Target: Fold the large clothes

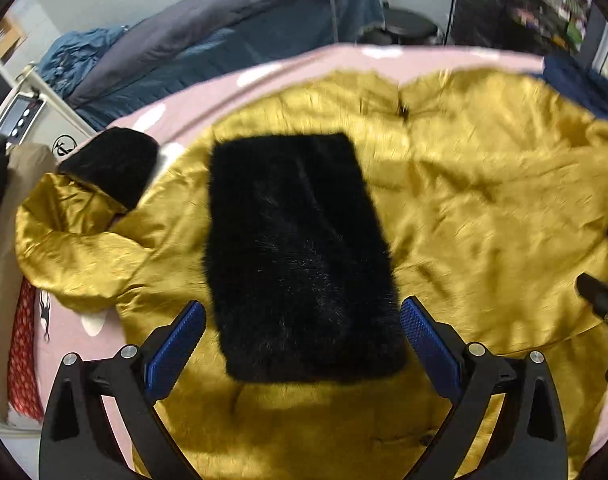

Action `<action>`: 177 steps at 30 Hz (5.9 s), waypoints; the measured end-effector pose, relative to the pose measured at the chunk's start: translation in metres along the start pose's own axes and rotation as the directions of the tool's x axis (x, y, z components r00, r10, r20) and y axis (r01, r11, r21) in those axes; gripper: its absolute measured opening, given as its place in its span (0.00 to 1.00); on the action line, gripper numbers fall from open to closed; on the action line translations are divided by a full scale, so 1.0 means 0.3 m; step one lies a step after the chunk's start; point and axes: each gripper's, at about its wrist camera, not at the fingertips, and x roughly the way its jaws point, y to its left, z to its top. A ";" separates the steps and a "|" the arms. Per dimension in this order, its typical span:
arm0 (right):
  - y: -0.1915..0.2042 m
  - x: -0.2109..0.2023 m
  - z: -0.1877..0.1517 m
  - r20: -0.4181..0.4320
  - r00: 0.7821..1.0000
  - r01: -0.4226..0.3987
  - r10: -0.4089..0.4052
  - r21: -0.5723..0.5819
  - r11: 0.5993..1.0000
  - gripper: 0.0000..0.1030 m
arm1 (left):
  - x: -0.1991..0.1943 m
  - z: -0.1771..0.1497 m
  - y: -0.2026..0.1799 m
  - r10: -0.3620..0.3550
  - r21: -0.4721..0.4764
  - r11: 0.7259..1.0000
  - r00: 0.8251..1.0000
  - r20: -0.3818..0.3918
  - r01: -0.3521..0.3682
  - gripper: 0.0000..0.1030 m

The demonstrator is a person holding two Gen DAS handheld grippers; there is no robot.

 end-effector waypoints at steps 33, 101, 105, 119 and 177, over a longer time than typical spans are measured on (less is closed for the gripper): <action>0.020 0.393 0.057 -0.254 0.967 0.039 -0.025 0.050 0.998 0.95 | 0.247 -0.005 0.133 -0.127 -0.136 0.984 0.989 -0.079 0.116 0.95; -0.047 -0.129 -0.166 -0.010 0.989 -0.124 0.150 0.507 0.853 0.95 | -0.024 0.049 0.008 -0.344 0.226 0.918 0.938 0.043 0.326 0.88; -0.084 -0.123 -0.078 0.082 0.966 -0.249 0.244 0.537 0.806 0.95 | -0.093 -0.027 0.102 -0.303 0.229 0.934 0.948 0.093 0.276 0.93; 0.087 0.087 0.289 -0.050 0.915 -0.337 0.400 0.449 0.828 0.22 | -0.086 -0.367 0.444 -0.198 -0.184 0.964 0.980 -0.021 0.191 0.93; 0.216 0.023 0.013 0.018 0.999 0.034 -0.033 -0.062 0.997 0.16 | 0.261 0.548 0.799 -0.298 -0.496 0.820 0.953 0.056 0.285 0.36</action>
